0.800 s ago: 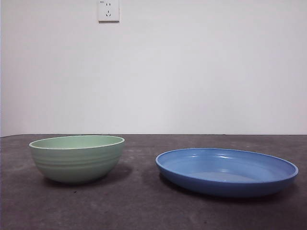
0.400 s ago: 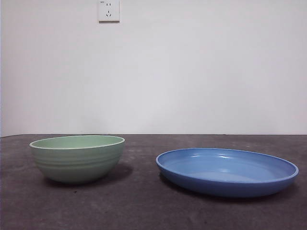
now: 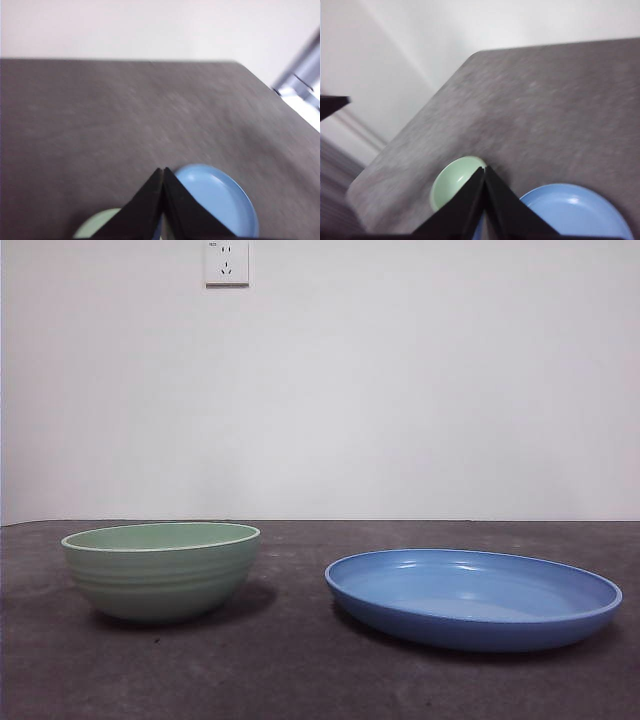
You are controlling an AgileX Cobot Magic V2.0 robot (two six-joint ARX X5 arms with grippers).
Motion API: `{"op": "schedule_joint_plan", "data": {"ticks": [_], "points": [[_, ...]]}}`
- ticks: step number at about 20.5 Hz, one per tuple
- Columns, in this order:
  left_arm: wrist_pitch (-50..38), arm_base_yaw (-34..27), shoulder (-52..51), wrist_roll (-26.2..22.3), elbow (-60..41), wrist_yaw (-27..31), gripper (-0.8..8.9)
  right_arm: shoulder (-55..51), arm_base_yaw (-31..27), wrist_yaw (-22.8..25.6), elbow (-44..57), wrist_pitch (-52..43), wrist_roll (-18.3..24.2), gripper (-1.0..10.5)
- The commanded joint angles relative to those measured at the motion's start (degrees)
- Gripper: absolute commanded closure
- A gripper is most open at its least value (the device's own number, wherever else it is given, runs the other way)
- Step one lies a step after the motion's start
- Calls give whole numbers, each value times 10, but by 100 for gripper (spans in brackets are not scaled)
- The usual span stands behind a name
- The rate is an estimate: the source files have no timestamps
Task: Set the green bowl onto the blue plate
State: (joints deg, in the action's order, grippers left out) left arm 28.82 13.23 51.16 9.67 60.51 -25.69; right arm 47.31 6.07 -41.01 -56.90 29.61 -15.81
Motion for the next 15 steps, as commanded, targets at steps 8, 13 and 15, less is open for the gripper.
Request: {"op": "schedule_joint_plan", "data": {"ticks": [8, 13, 15], "points": [[48, 64, 4, -44, 14, -5, 707, 1, 2, 17, -17, 122, 104, 878], [48, 67, 4, -45, 14, -4, 475, 1, 2, 70, -17, 134, 104, 638], [48, 67, 4, -45, 14, -3, 302, 1, 2, 70, -17, 134, 103, 507]]}}
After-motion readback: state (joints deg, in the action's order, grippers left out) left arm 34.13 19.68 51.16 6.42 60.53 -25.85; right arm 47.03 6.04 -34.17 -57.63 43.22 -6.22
